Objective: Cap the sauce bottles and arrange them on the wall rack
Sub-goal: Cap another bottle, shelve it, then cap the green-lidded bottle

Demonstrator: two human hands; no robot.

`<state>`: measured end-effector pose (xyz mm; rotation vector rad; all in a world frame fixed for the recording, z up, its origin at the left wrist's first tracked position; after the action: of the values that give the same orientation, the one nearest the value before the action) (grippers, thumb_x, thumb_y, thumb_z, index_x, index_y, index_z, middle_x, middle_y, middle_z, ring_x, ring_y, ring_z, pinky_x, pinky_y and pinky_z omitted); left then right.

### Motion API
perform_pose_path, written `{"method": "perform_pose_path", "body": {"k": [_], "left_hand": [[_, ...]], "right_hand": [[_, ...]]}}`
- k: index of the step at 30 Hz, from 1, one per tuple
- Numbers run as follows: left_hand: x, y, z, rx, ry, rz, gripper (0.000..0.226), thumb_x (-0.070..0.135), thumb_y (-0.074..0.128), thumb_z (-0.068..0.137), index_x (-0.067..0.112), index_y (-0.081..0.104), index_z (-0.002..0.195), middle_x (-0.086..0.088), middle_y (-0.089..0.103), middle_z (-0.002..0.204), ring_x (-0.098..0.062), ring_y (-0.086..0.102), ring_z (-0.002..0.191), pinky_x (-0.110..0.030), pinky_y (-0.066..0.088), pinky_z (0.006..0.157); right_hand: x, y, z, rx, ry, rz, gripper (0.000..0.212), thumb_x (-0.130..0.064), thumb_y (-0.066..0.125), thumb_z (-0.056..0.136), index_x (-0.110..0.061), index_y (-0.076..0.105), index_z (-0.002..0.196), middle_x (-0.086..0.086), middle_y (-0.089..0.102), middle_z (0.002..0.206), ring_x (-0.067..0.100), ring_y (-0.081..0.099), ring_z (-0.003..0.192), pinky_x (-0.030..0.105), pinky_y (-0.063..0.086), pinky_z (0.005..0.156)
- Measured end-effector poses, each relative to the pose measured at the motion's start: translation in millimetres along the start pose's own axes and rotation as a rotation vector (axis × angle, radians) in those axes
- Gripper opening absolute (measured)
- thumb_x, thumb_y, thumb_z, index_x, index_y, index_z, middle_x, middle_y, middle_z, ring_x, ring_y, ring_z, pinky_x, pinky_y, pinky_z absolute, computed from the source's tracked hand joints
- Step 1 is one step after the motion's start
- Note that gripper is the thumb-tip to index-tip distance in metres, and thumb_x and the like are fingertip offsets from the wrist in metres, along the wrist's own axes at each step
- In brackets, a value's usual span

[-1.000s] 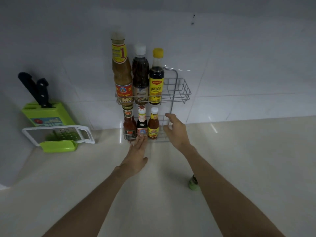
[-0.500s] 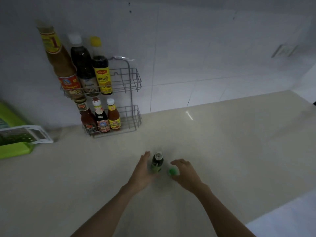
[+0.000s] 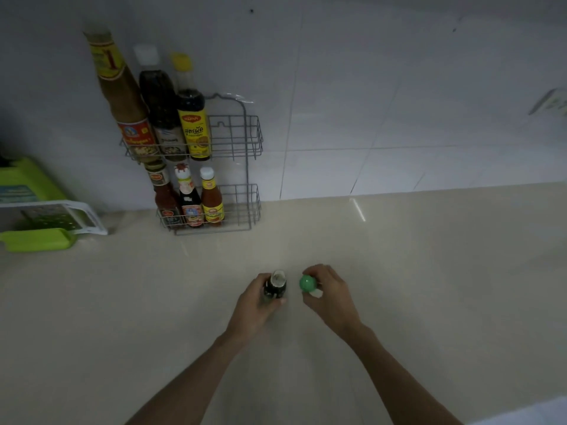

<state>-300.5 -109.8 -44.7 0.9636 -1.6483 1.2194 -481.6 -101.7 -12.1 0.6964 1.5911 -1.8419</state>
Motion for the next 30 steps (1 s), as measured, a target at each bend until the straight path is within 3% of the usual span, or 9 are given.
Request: {"method": "perform_pose_path", "body": {"k": [4, 8, 11, 18, 22, 24, 26, 28, 30], "left_hand": [[16, -12, -10, 0.033, 0.034, -0.001, 0.042, 0.019, 0.078, 0.072, 0.041, 0.058, 0.102, 0.009, 0.063, 0.106, 0.008, 0.056, 0.096, -0.007, 0.042, 0.078], [38, -25, -24, 0.054, 0.105, 0.018, 0.044, 0.029, 0.080, 0.067, 0.052, 0.057, 0.097, 0.006, 0.063, 0.104, -0.004, 0.060, 0.095, -0.022, 0.048, 0.082], [51, -36, -35, 0.055, 0.121, 0.037, 0.044, 0.027, 0.081, 0.066, 0.052, 0.058, 0.095, 0.008, 0.064, 0.103, -0.001, 0.059, 0.092, -0.014, 0.046, 0.077], [81, -56, -51, 0.015, 0.117, -0.052, 0.036, 0.018, 0.079, 0.072, 0.029, 0.065, 0.102, 0.003, 0.069, 0.097, 0.009, 0.058, 0.071, -0.006, 0.046, 0.058], [85, -65, -62, 0.041, 0.128, -0.065, 0.036, 0.020, 0.080, 0.071, 0.031, 0.065, 0.102, 0.009, 0.069, 0.096, 0.009, 0.058, 0.077, -0.005, 0.046, 0.061], [86, -69, -64, 0.059, 0.122, -0.098, 0.036, 0.024, 0.079, 0.072, 0.031, 0.064, 0.104, 0.010, 0.069, 0.098, 0.003, 0.060, 0.083, -0.003, 0.045, 0.063], [88, -73, -65, 0.053, 0.117, -0.111, 0.036, 0.026, 0.079, 0.072, 0.032, 0.064, 0.104, 0.012, 0.068, 0.100, -0.003, 0.061, 0.088, -0.004, 0.046, 0.065], [88, -74, -67, 0.039, 0.118, -0.108, 0.036, 0.026, 0.080, 0.071, 0.034, 0.063, 0.102, 0.013, 0.068, 0.098, -0.004, 0.061, 0.090, -0.006, 0.047, 0.066], [88, -73, -71, 0.031, 0.121, -0.127, 0.035, 0.026, 0.080, 0.070, 0.035, 0.064, 0.100, 0.014, 0.069, 0.095, -0.005, 0.062, 0.089, -0.009, 0.048, 0.069]], "right_hand": [[-51, -36, 27, -0.175, -0.324, -0.169, 0.044, 0.003, 0.073, 0.071, -0.009, 0.067, 0.113, 0.010, 0.055, 0.111, 0.018, 0.058, 0.093, 0.016, 0.046, 0.082], [-105, -51, 37, -0.453, -0.556, -0.461, 0.047, 0.000, 0.071, 0.079, -0.010, 0.061, 0.123, 0.012, 0.060, 0.118, 0.029, 0.057, 0.099, 0.036, 0.049, 0.084], [-138, -58, 36, -0.552, -0.599, -0.526, 0.037, -0.003, 0.070, 0.079, -0.013, 0.061, 0.114, 0.007, 0.063, 0.109, 0.024, 0.054, 0.096, 0.038, 0.048, 0.082], [-177, -69, 45, -0.611, -0.470, -0.528, 0.034, -0.032, 0.075, 0.077, -0.018, 0.065, 0.107, -0.002, 0.055, 0.094, 0.011, 0.047, 0.083, 0.026, 0.043, 0.074], [-188, -68, 36, -0.602, -0.408, -0.612, 0.051, -0.059, 0.066, 0.078, -0.016, 0.058, 0.105, 0.002, 0.059, 0.088, 0.019, 0.053, 0.082, 0.033, 0.045, 0.068], [-191, -71, 31, -0.626, -0.405, -0.570, 0.055, -0.057, 0.066, 0.078, -0.023, 0.050, 0.119, 0.001, 0.059, 0.097, 0.017, 0.052, 0.082, 0.033, 0.047, 0.072], [-196, -68, 26, -0.595, -0.456, -0.570, 0.040, -0.049, 0.065, 0.084, -0.022, 0.049, 0.109, 0.000, 0.057, 0.091, 0.018, 0.051, 0.078, 0.032, 0.044, 0.067], [-199, -63, 23, -0.508, -0.435, -0.690, 0.044, -0.059, 0.057, 0.085, -0.018, 0.044, 0.095, 0.003, 0.054, 0.081, 0.025, 0.052, 0.074, 0.033, 0.041, 0.061], [-199, -61, 20, -0.486, -0.381, -0.704, 0.057, -0.070, 0.052, 0.080, -0.020, 0.043, 0.105, 0.004, 0.056, 0.088, 0.027, 0.054, 0.078, 0.035, 0.044, 0.064]]}}
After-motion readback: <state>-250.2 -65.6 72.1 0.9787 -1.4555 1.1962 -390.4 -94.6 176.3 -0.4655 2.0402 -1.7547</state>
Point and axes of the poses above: each hand's wrist, its own z-axis towards the middle knuckle, its own y-axis out of the palm, x = y × z, the point moved 3 cm from there along z, towards the middle knuckle
